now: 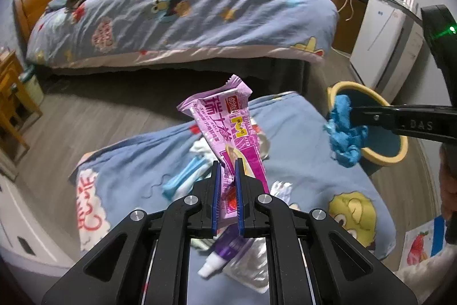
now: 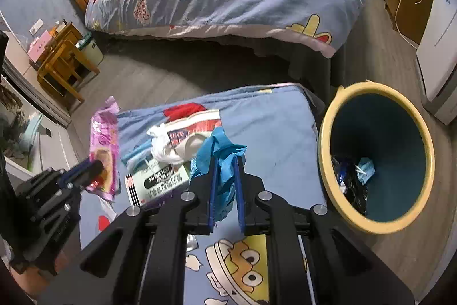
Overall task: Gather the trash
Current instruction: 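Carry the wrapper and glove over the bin and open both tools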
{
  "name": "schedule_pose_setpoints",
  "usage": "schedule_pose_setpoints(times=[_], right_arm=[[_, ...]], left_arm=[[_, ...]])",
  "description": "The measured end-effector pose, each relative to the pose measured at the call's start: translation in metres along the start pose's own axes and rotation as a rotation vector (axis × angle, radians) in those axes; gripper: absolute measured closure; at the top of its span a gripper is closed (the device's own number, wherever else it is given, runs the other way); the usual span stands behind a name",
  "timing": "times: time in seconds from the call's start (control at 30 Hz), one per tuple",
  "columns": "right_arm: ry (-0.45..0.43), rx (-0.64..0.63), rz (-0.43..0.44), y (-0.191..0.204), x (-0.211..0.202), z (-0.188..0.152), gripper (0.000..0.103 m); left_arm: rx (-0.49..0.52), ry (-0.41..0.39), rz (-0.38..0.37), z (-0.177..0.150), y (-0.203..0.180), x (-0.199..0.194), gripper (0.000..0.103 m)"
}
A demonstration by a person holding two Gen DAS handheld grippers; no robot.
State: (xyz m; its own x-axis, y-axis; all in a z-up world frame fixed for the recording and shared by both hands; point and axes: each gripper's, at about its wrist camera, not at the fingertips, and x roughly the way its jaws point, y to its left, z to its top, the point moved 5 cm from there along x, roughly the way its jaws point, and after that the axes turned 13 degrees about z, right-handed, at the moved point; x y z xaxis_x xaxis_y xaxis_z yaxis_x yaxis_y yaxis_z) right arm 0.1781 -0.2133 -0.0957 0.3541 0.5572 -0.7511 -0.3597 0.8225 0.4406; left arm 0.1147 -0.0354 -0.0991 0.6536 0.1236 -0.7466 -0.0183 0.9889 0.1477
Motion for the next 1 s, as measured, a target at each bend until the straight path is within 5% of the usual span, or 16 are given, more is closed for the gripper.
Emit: schedule_pose_setpoints(times=[0.6, 1.0], right_arm=[[-0.013, 0.024, -0.003, -0.035, -0.001, 0.024, 0.092], [-0.144, 0.160, -0.203, -0.151, -0.071, 0.053, 0.092]], left_arm=[[0.054, -0.003, -0.055, 0.031, -0.055, 0.025, 0.092], [0.149, -0.037, -0.121, 0.046, -0.124, 0.017, 0.092]])
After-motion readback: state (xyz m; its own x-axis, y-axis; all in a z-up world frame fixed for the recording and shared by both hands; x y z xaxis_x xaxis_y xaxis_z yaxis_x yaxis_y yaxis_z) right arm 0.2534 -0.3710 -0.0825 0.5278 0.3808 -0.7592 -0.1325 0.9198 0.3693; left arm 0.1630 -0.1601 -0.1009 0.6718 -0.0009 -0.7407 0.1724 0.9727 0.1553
